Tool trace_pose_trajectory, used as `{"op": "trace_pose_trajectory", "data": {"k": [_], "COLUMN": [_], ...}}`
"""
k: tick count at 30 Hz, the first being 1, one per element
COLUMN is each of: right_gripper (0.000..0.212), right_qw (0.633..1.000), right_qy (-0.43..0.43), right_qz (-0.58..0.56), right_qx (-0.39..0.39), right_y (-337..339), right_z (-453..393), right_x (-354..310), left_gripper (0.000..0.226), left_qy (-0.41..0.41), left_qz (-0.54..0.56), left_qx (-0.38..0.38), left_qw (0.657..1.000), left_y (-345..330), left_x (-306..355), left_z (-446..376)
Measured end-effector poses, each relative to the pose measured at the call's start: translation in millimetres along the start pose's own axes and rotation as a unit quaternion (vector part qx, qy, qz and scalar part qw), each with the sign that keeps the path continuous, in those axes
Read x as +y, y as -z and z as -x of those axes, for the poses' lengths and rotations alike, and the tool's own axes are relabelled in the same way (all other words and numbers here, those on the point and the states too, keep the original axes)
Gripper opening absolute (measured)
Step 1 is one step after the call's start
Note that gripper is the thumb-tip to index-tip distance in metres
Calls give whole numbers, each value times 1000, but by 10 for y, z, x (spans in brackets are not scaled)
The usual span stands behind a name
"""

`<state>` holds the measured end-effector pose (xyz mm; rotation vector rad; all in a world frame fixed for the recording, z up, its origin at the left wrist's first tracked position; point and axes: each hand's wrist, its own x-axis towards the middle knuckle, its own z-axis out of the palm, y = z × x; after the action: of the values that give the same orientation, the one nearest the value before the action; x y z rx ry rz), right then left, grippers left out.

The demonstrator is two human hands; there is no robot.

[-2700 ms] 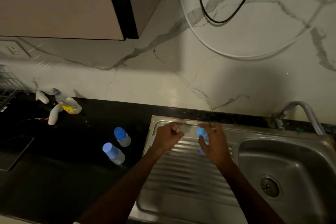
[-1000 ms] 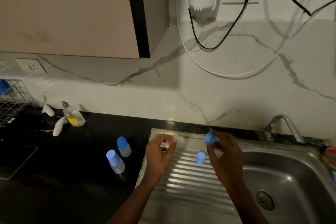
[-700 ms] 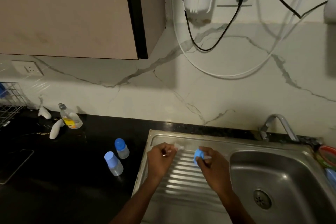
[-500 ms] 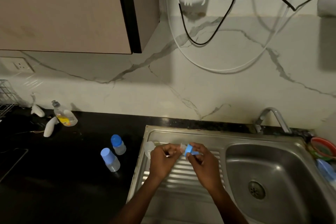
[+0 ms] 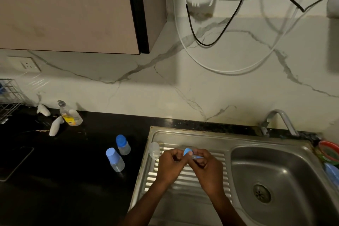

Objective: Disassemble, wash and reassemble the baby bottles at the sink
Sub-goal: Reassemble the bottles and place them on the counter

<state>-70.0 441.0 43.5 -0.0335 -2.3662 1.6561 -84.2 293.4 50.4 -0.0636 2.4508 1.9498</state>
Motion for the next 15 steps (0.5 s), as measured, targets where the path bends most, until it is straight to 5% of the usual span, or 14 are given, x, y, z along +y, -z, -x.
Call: {"op": "trace_pose_trajectory", "data": {"k": [10, 15], "right_gripper": [13, 28], "right_qw": [989, 992], "right_qy": [99, 70], "right_qz": [113, 101], "right_qx": [7, 0], "right_y": [102, 69], "right_z": [-89, -106], "right_x": [31, -14], "left_gripper": [24, 21], "left_qy": [-55, -55], "left_qz": [-33, -7], "left_qx": [-1, 31], "left_qw": [998, 998], "left_y": [25, 18], "left_x": [-48, -65], "left_z": [-16, 17]}}
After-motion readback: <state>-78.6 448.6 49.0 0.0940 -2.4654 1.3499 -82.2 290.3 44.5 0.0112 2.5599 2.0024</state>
